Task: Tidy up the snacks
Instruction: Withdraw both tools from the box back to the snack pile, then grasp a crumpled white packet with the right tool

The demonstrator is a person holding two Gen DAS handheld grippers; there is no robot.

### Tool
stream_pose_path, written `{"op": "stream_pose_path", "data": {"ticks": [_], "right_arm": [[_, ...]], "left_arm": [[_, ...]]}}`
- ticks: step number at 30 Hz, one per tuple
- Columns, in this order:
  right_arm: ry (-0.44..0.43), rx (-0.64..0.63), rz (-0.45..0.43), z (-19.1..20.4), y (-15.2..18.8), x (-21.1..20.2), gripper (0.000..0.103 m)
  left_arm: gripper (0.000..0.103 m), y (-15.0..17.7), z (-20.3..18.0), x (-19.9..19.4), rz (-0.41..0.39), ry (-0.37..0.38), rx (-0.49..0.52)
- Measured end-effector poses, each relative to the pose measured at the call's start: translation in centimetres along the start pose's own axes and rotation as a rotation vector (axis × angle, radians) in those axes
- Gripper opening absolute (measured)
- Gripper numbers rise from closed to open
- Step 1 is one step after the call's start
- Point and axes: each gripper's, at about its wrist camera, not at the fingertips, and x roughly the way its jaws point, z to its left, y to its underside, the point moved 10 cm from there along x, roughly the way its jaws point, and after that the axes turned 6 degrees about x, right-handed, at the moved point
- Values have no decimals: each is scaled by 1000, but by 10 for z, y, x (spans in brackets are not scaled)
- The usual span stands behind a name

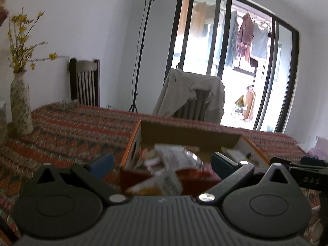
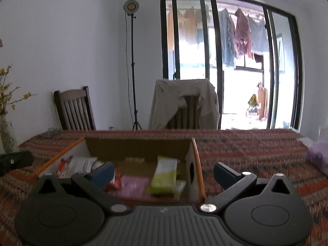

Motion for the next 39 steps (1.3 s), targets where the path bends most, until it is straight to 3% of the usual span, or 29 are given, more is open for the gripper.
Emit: {"op": "stream_pose_path", "data": {"ticks": [7,14,18,30,35,39], "right_arm": [[28,-17,113,-12,52,-17,103],[68,-31,191,-29,85,-27,103],[87,-38,200,-39,87,-31,103],[150,-66,276,-62,91,0,103],[128,-124,320,-63,84,20,103],[42,-142,360,-54,82,31,103]], "left_arm": [[103,40,16,-13,40,-28,35],[103,72,27,-6,73,-31,-8],[103,73,30,-8,58,-59,-7],[103,77,30,-7,66,-30,-21],[103,78,31,-6,70,-20,-35],[103,79,31,-4,74,-19,-37]]}}
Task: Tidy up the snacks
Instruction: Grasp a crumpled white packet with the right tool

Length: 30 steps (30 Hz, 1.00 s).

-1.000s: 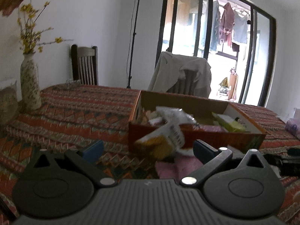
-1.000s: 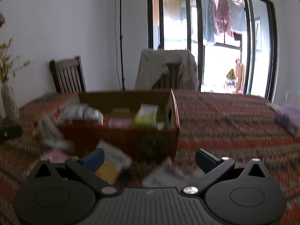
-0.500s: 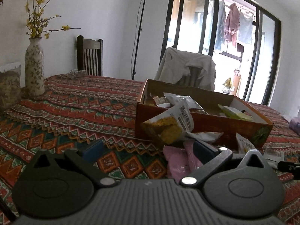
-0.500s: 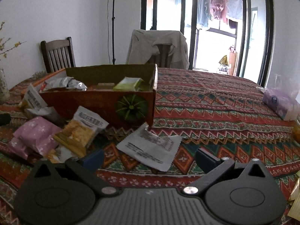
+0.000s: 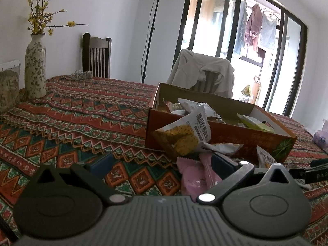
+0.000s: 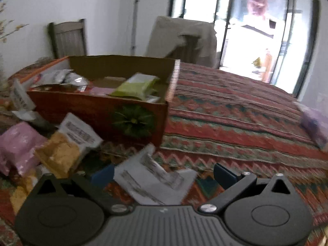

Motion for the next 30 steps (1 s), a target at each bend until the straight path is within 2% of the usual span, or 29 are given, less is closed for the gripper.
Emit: {"op": "stream_pose_path", "data": {"ticks": [3,7,13,14,18,23,25,27,30], "right_arm": [[-8,-7,42,5,4,15,103],[-63,54,30,6,6,21,103],[-63,62,5,5,7,18,102],[-62,62,-2,5,7,18,97],[-73,53,-28,7,9,11,86],[-106,21,-54,18,12,1,56],[-110,13,-64,21,14,-4,51],[-112,8,-86,24,14,-10,40],[-92,8,-119,24,15,-19,37]], "left_arm": [[103,0,1,0,4,-3,-2],[103,1,1,1,6,-2,-7],[103,1,1,1,10,-2,-6],[103,1,1,1,10,-3,-7],[103,1,1,1,11,-4,-7],[103,1,2,2,15,-7,-11],[103,1,2,2,15,-9,-13],[103,1,3,2,15,-11,-14],[103,1,3,2,16,-12,-14]]}}
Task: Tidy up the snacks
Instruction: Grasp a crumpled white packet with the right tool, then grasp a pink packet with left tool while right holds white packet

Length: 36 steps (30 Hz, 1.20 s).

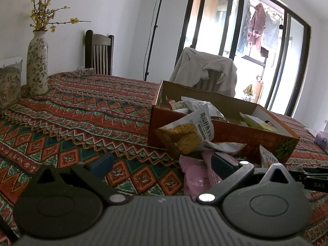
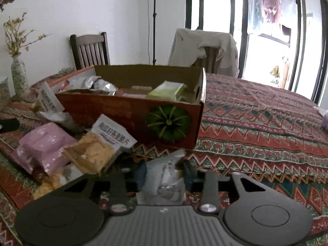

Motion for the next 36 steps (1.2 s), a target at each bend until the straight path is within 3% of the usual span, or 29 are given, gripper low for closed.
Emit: {"op": "stream_pose_path", "data": {"ticks": [11,20,26,36], "right_arm": [[76,20,-118,-7,-9,-22,37],[73,58,-144,-13,-10,-26,37],[67,73,-152,-14,-11,-26,37],[65,89,-155,-17,-11,-26,37]], "left_arm": [[103,0,-1,0,-2,-2,2],[103,-5,-7,-2,18,-1,39],[103,-6,-17,1,68,4,116],[103,6,-42,11,139,58,158]]}}
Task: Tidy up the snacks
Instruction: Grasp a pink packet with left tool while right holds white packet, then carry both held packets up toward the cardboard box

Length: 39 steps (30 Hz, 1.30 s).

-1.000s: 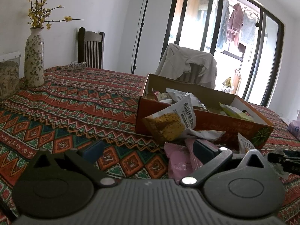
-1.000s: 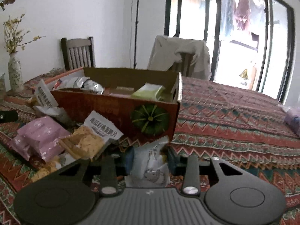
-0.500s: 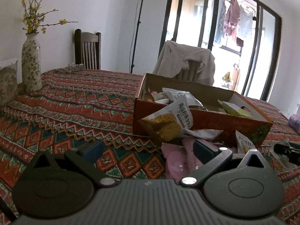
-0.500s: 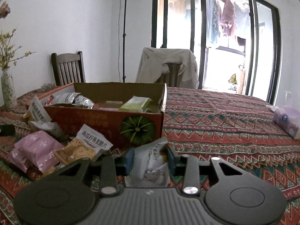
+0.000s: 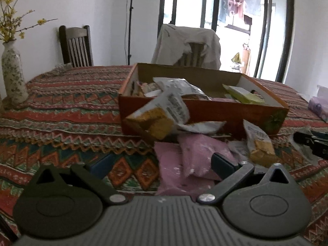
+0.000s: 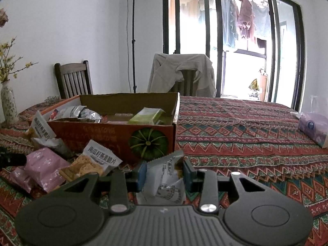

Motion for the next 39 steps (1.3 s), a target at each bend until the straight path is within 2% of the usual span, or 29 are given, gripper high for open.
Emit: {"op": "stream_pose_path", "data": {"ticks": [5,10,14,17,18,21,27,31,39], "right_arm": [[-2,2,0,0,0,0,37],[-1,4,-2,0,0,0,37],[-4,6,-2,1,-1,1,37],[-6,8,-4,1,-1,0,37],[-7,10,-4,1,-1,0,37],[-10,11,-5,1,-1,0,37],[-13,13,-11,1,-1,-1,37],[-14,10,-19,2,-2,-3,37],[-22,15,-40,2,-5,-7,37]], "left_arm": [[103,12,-16,1,43,29,41],[103,21,-26,13,97,9,91],[101,16,-26,22,113,-23,90],[67,15,-29,27,127,-4,73],[63,15,-30,26,122,8,66],[63,18,-28,18,107,31,33],[63,30,-10,-6,89,39,-34],[63,35,6,-27,50,35,-91],[63,11,10,-56,-63,60,-105]]}}
